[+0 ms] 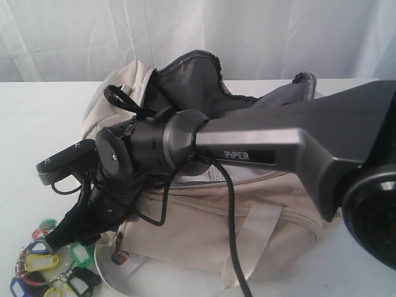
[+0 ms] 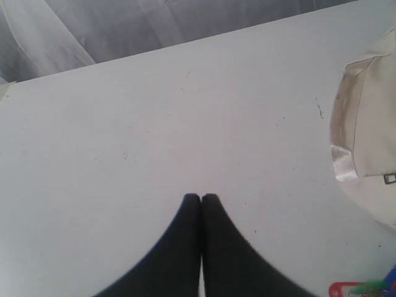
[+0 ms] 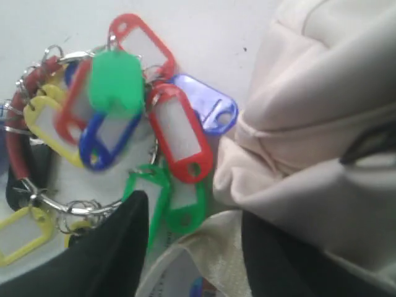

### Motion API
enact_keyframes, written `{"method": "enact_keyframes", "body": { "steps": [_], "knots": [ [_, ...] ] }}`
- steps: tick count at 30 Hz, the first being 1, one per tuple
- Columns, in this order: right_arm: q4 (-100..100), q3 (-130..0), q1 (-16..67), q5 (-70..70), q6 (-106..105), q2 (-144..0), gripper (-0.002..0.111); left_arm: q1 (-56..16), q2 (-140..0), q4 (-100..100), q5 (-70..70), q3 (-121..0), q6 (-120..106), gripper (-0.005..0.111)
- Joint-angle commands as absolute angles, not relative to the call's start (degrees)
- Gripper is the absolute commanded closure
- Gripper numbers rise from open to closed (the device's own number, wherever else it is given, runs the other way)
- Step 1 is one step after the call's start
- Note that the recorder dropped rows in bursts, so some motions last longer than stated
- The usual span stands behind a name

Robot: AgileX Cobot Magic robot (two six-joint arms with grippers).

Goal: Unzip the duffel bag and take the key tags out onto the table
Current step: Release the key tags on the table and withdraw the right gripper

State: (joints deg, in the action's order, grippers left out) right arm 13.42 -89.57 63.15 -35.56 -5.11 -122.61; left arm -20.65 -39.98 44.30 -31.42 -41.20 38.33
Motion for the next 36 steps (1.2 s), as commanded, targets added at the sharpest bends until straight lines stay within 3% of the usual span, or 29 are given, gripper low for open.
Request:
{"method": "enact_keyframes", "body": {
  "steps": [1,10,12,15,22,36],
  "knots": [
    [11.5,-89.5,62.7,-35.2,-4.6,-119.4,0.061,-20.8,-39.4,44.1,-31.3,-41.0,38.8,0.107],
    [8.0,-89.5,62.7,-40.8,-4.5,-108.2,0.066,-20.8,-39.4,44.0,-31.3,-41.0,38.8,0.107],
    [5.7,-89.5,62.7,-43.0,-2.5,-104.9,0.077,-20.8,-39.4,44.0,-31.3,-41.0,38.8,0.107],
    [-0.7,-89.5,62.7,-46.2,0.0,-100.1,0.108,-20.8,-39.4,44.0,-31.3,-41.0,38.8,0.107],
    [-18.4,-85.0,62.7,-53.5,14.5,-86.8,0.108,-20.8,-39.4,43.7,-31.2,-40.5,38.8,0.107],
    [-23.8,-72.3,62.7,-56.7,16.8,-63.4,0.108,-20.8,-39.4,40.1,-28.1,-40.5,39.0,0.107]
  ]
}}
